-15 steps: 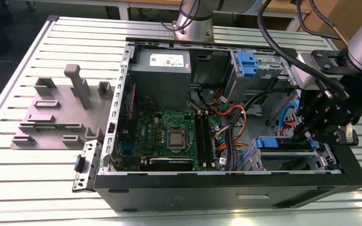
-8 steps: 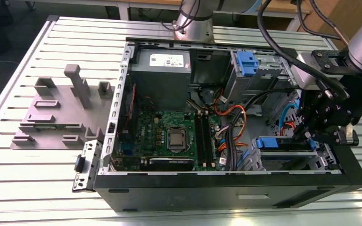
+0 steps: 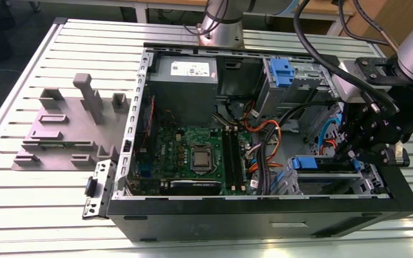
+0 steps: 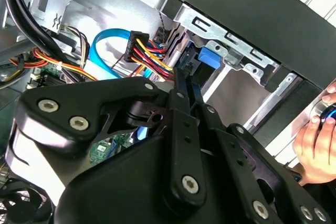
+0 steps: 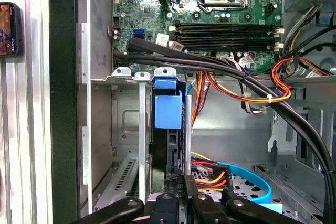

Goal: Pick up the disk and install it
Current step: 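Insert the first disk wire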

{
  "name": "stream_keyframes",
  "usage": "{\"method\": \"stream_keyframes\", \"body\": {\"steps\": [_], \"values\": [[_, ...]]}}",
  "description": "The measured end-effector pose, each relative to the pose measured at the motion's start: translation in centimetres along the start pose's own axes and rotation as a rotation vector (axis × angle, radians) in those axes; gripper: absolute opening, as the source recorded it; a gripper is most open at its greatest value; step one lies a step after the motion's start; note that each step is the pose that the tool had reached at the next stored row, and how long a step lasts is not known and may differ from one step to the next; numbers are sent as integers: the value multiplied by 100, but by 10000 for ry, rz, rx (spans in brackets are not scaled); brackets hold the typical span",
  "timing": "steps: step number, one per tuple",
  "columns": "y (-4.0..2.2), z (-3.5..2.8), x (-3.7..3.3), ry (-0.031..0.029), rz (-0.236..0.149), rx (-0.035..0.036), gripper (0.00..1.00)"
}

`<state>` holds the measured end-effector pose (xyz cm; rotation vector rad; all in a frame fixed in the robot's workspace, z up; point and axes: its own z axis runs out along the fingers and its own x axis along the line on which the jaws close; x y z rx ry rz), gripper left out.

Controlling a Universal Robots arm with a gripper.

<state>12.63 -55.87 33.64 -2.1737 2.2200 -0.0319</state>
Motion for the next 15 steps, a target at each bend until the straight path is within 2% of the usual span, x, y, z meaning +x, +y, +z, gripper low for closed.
{"method": "stream_keyframes", "body": {"steps": [15], "values": [[1, 25, 14, -17, 0, 8, 16]]}}
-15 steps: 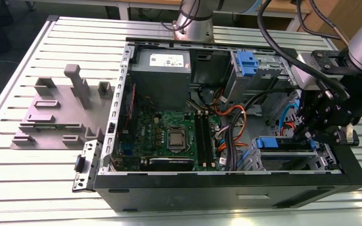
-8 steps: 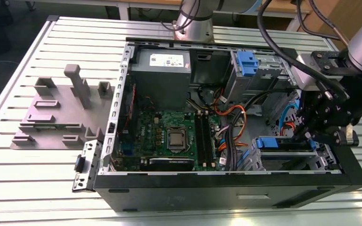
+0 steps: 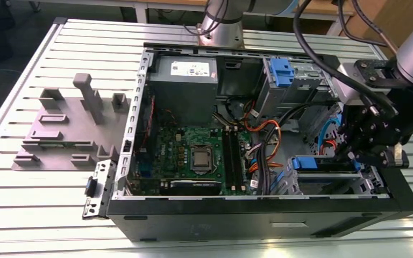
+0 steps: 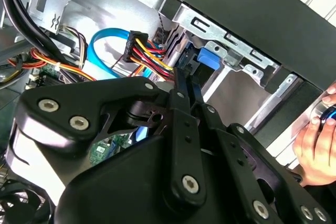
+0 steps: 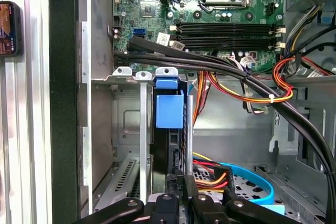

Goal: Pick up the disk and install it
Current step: 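Insert the first disk wire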

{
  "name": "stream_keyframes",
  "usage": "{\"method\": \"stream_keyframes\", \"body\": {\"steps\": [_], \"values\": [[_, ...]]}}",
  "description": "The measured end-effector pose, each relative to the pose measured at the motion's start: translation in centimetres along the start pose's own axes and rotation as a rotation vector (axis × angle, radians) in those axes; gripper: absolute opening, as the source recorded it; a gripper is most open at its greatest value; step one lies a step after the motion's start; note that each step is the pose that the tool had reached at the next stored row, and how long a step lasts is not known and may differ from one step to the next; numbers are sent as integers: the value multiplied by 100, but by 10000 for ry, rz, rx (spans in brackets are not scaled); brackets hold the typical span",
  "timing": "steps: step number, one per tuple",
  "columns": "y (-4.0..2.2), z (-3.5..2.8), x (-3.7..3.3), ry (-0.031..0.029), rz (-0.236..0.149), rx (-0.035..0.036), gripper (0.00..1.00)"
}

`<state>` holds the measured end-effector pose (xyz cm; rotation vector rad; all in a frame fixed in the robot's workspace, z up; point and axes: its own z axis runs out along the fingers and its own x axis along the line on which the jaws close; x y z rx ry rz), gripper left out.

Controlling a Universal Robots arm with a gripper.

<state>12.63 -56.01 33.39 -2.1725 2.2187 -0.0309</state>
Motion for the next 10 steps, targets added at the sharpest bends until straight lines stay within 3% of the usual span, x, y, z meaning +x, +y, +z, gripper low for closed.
{"method": "stream_keyframes", "body": {"steps": [10], "values": [[2, 38, 5, -17, 1, -1, 16]]}}
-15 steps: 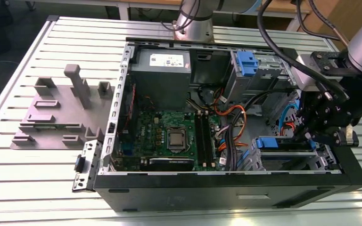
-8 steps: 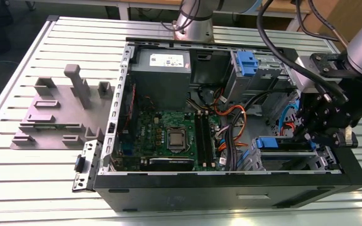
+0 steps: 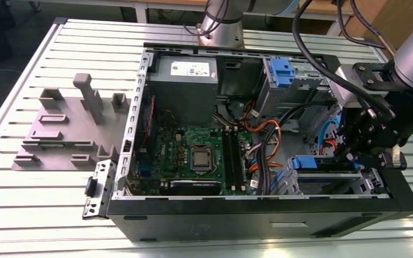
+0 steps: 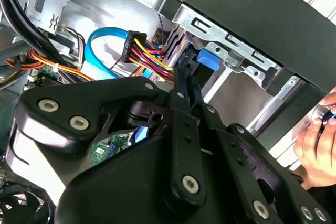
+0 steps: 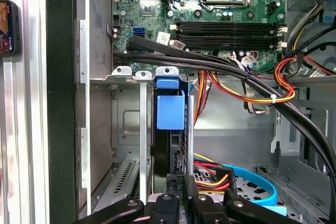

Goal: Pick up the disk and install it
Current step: 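Insert the first disk wire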

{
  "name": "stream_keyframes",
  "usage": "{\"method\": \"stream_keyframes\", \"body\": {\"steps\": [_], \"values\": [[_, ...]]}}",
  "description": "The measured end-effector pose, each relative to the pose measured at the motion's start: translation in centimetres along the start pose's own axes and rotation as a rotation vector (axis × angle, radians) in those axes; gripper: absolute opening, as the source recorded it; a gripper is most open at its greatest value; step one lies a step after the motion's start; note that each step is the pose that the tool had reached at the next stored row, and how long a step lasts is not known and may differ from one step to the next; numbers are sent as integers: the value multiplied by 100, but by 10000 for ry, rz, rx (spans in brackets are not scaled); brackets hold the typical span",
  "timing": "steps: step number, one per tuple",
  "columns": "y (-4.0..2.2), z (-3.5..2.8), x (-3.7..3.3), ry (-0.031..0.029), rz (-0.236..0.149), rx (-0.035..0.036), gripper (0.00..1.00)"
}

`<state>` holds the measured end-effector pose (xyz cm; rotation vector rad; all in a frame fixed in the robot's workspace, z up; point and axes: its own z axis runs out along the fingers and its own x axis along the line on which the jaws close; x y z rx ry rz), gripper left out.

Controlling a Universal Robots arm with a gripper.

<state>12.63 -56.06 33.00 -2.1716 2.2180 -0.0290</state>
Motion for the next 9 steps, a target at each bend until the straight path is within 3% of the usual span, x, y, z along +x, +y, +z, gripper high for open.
{"method": "stream_keyframes", "body": {"steps": [7, 8, 9], "values": [[0, 5, 0, -12, 1, 0, 18], [0, 1, 0, -5, 1, 0, 24], [0, -5, 0, -1, 0, 0, 24]]}}
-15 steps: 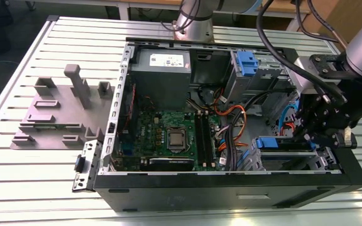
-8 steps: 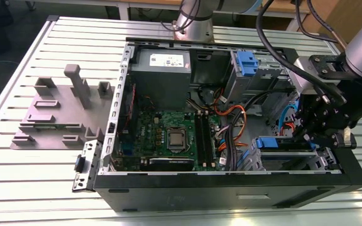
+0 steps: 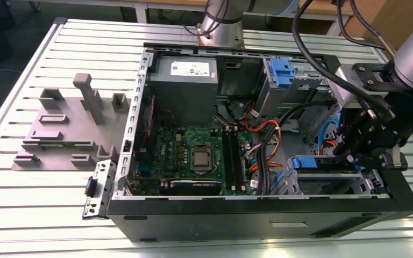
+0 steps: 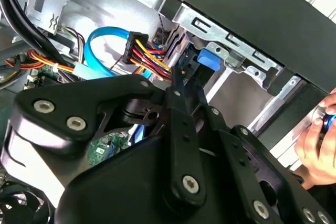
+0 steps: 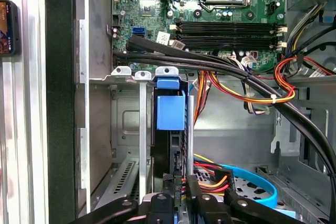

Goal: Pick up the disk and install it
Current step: 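Insert the first disk wire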

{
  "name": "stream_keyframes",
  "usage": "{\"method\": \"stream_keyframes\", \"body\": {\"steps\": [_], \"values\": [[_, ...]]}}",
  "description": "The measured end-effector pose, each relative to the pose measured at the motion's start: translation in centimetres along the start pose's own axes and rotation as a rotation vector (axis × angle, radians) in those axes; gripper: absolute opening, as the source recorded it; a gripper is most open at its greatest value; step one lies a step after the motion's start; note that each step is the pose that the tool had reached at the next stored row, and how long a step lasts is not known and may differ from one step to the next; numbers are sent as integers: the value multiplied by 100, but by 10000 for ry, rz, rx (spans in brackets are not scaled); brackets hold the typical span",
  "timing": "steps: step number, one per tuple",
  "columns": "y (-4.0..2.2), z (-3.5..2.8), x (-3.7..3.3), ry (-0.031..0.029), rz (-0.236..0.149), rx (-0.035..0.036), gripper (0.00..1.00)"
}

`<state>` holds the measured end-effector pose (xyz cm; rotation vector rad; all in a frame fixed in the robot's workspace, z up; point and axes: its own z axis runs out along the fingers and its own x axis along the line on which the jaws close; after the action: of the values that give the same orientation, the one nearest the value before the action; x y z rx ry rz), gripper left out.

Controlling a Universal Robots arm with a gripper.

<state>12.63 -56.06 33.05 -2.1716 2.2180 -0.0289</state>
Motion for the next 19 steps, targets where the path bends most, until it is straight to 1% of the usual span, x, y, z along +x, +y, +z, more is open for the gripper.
{"method": "stream_keyframes", "body": {"steps": [9, 13, 15, 16, 17, 18, 19], "values": [[-4, -96, -2, -2, 0, -4, 24], [-4, -107, -2, -6, 0, -7, 24], [-4, -109, -2, -2, 0, -8, 22], [-4, -109, -2, -2, 0, -7, 16], [-4, -109, -2, -3, 0, -8, 16], [-4, -109, -2, -3, 0, -8, 11], [-4, -109, -2, -2, 0, -8, 11]]}}
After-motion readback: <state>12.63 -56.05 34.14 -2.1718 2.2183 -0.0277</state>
